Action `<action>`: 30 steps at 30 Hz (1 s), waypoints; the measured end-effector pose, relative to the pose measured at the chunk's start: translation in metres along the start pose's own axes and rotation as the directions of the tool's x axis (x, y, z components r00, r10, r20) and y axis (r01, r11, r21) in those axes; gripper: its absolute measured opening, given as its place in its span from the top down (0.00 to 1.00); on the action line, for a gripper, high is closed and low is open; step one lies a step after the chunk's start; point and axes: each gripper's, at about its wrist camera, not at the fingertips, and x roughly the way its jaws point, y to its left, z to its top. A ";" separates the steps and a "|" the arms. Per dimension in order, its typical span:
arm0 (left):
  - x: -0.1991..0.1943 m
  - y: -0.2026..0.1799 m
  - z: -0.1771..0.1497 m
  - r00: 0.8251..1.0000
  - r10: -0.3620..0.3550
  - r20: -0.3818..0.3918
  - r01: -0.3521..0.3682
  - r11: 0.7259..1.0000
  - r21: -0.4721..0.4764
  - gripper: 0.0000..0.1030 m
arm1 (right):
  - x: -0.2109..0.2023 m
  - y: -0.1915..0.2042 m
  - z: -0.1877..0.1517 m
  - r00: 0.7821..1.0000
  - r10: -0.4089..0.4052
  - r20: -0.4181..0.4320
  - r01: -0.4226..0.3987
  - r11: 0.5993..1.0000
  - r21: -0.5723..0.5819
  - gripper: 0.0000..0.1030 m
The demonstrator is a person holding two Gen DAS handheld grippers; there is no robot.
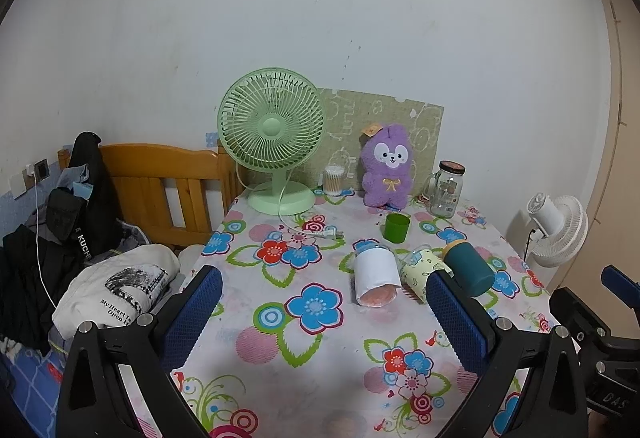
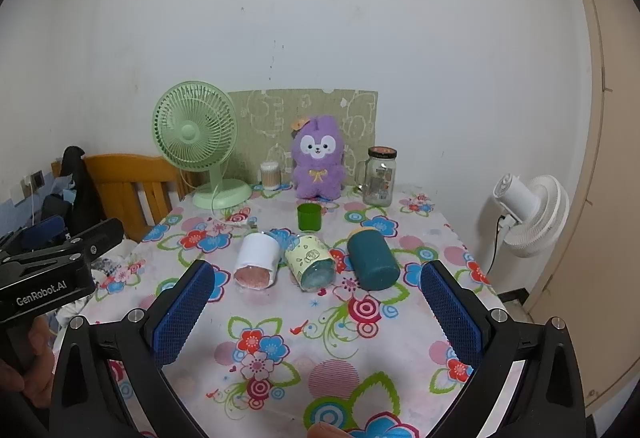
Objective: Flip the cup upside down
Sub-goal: 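Move the right gripper toward the white paper cup lying on its side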
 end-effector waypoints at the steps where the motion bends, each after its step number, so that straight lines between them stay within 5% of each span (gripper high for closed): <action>1: 0.001 0.001 0.000 1.000 0.000 -0.002 0.000 1.000 -0.001 0.00 | 0.001 0.000 -0.001 1.000 0.001 -0.003 -0.001 1.000 0.001 0.00; 30: 0.088 0.013 -0.022 0.982 0.048 -0.183 -0.032 0.996 0.086 0.00 | 0.090 0.013 -0.011 0.982 0.017 -0.187 -0.024 0.999 -0.037 0.00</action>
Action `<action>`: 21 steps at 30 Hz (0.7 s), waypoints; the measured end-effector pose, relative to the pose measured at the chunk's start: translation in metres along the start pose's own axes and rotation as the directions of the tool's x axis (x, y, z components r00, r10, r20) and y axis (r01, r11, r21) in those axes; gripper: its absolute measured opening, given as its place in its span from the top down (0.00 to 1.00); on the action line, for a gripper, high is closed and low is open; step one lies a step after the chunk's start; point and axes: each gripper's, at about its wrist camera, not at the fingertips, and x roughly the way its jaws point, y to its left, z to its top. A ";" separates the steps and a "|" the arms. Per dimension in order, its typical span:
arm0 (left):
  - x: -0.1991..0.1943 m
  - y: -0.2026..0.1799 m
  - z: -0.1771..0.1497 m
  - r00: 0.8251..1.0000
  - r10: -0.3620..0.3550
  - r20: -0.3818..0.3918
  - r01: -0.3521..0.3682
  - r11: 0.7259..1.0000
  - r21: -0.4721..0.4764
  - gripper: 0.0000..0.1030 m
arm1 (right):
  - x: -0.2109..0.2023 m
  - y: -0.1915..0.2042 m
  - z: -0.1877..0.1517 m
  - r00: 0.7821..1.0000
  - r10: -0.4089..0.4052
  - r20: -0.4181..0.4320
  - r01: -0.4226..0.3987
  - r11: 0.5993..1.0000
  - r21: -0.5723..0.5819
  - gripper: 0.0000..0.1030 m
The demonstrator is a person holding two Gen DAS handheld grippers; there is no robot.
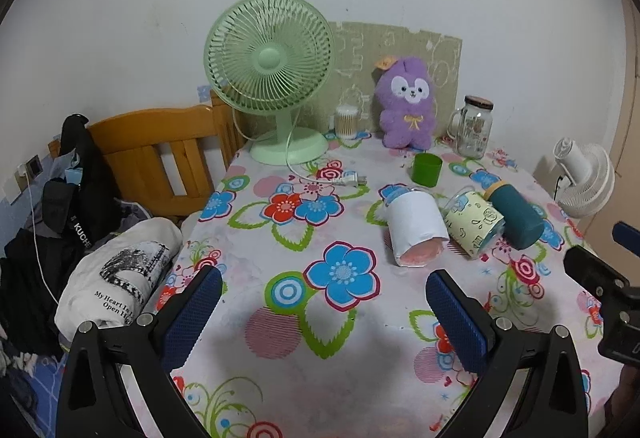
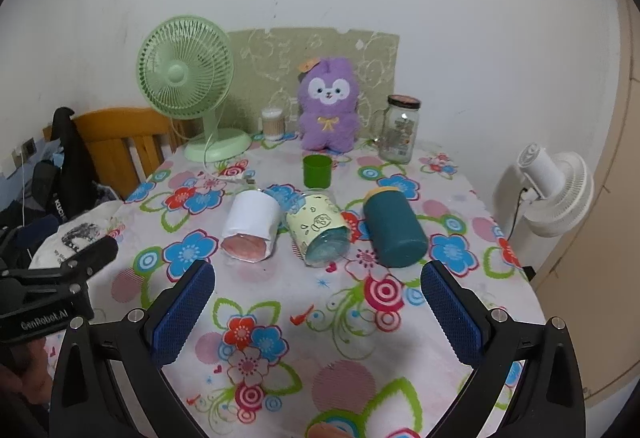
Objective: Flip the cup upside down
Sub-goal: 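Move the right gripper toward the white paper cup lying on its side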
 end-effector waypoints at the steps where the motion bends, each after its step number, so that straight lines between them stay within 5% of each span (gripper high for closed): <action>1: 0.004 0.000 0.001 1.000 0.002 -0.005 -0.002 1.000 0.005 0.00 | 0.005 0.002 0.002 1.000 0.003 -0.009 -0.003 1.000 -0.005 0.00; 21: 0.105 0.016 0.016 0.996 0.036 -0.076 -0.027 0.993 0.115 0.00 | 0.133 0.052 0.031 0.981 0.080 -0.177 -0.083 0.997 -0.006 0.00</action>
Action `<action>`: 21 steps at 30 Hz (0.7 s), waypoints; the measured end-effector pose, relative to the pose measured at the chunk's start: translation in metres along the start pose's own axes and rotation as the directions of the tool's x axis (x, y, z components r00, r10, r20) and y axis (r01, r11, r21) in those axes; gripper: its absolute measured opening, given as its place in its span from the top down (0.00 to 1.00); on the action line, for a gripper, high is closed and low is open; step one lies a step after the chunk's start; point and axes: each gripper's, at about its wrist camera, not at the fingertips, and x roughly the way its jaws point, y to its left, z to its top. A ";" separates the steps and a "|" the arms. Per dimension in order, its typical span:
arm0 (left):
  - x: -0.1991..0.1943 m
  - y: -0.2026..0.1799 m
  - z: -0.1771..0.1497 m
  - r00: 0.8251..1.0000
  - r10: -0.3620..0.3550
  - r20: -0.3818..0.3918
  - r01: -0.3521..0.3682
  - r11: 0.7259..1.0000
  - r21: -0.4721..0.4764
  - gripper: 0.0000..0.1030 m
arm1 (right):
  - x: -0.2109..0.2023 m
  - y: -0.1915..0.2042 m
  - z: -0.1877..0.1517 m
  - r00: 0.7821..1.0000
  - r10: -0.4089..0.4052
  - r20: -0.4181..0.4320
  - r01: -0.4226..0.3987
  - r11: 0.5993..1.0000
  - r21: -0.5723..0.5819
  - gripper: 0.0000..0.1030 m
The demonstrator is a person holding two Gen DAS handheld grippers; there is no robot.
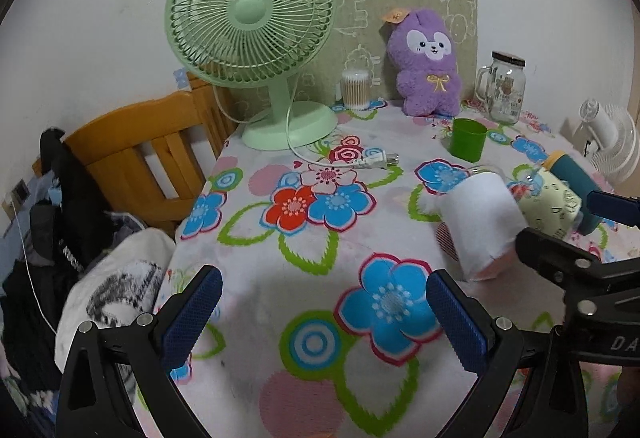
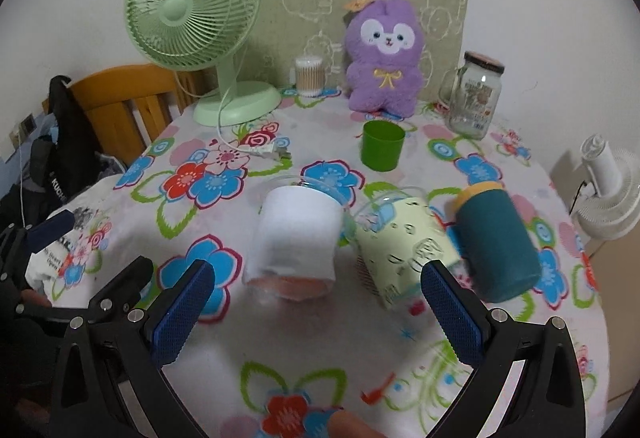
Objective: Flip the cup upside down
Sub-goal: 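Move the right gripper toward the white paper cup lying on its side, then close the right gripper around the white paper cup's body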
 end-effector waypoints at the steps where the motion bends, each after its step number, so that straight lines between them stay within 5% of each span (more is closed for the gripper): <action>1: 0.003 0.000 0.002 1.000 0.003 -0.001 -0.003 1.000 0.015 0.00 | 0.004 0.001 0.002 1.000 0.004 -0.005 -0.004 1.000 0.006 0.00; 8: 0.025 -0.006 0.009 1.000 0.020 -0.015 -0.017 0.991 0.133 0.00 | 0.033 0.013 0.011 0.998 -0.026 -0.063 0.026 1.000 -0.004 0.00; 17: 0.039 0.003 0.007 0.996 0.085 -0.033 -0.078 0.982 0.174 0.00 | 0.055 0.025 0.021 0.992 -0.045 -0.121 0.044 0.999 -0.005 0.00; 21: 0.042 0.014 0.003 0.992 0.112 -0.051 -0.102 0.981 0.164 0.00 | 0.062 0.029 0.023 0.989 -0.029 -0.145 0.029 1.000 -0.004 0.14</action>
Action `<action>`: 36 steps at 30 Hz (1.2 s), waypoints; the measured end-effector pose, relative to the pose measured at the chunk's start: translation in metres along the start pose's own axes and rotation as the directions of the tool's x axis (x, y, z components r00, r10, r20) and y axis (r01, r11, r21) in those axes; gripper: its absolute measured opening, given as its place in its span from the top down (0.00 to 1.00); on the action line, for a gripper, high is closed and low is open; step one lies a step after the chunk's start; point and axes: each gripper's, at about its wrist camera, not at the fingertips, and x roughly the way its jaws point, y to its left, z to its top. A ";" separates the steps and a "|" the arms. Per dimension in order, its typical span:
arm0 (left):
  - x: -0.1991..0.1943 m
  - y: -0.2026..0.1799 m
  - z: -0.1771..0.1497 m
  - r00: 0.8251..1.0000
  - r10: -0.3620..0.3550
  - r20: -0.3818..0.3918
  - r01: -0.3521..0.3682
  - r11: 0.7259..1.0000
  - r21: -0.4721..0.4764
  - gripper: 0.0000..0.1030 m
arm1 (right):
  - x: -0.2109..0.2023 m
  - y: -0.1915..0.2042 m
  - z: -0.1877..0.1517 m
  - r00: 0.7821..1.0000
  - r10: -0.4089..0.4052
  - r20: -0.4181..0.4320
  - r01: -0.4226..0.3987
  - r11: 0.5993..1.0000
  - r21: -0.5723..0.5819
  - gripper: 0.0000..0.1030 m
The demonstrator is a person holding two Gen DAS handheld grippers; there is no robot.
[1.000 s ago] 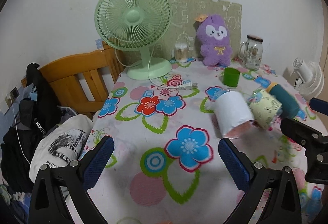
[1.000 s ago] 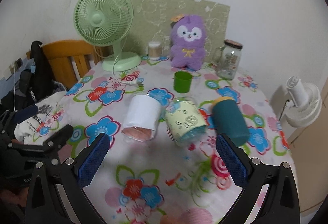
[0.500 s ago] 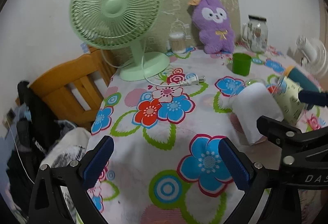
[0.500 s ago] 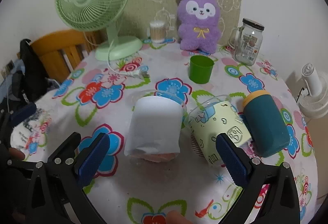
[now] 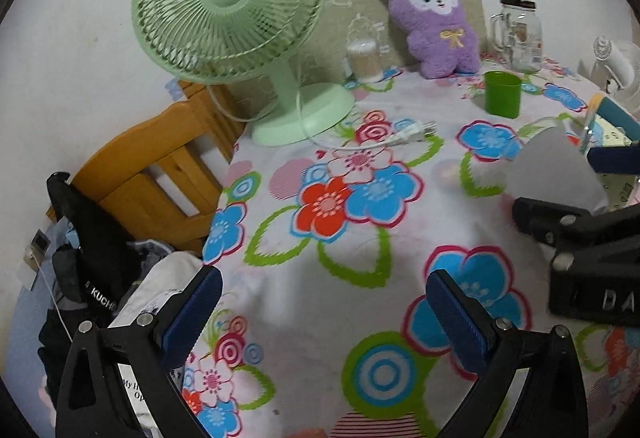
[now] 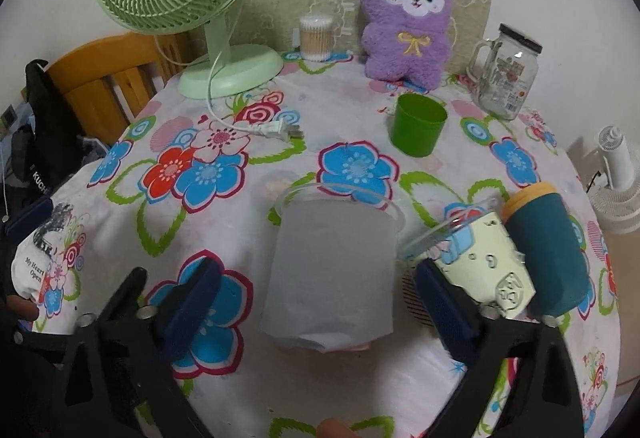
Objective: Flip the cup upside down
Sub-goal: 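Close the right gripper around the white paper cup's body, then lift the white paper cup with the right gripper and rotate it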
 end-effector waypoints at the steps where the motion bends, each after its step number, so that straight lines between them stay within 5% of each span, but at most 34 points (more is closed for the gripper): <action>1: 0.001 0.002 0.000 1.000 0.004 -0.004 -0.004 1.000 -0.005 0.00 | 0.002 0.001 0.000 1.000 0.004 -0.007 -0.004 1.000 0.002 0.16; 6: 0.001 0.008 -0.003 1.000 0.010 -0.013 -0.011 1.000 -0.017 0.00 | 0.017 0.002 -0.002 0.999 0.001 -0.049 -0.001 1.000 0.004 0.35; 21: -0.037 0.002 -0.005 0.999 -0.027 0.023 0.027 0.999 -0.024 0.00 | -0.020 -0.003 -0.007 1.000 0.015 0.013 -0.015 1.000 -0.017 0.36; 36: -0.103 -0.040 -0.039 0.987 -0.151 0.058 0.148 0.987 0.066 0.00 | -0.098 -0.021 -0.066 0.997 0.029 0.068 -0.025 0.998 -0.061 0.36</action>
